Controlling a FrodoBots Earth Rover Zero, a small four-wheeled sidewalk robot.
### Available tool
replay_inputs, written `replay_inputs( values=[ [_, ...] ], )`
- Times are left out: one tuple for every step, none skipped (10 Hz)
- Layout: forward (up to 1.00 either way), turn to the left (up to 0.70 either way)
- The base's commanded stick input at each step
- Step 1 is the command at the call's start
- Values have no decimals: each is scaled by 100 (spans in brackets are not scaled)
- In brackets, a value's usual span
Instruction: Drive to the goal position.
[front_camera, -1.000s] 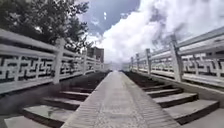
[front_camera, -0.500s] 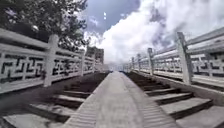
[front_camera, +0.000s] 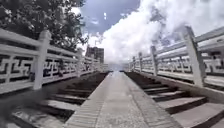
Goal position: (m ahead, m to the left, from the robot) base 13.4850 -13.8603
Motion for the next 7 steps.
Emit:
replay_inputs(
  values=[
    [70,0],
    [70,0],
    [70,0],
    [70,0],
    [70,0],
    [70,0],
    [70,0]
  ],
)
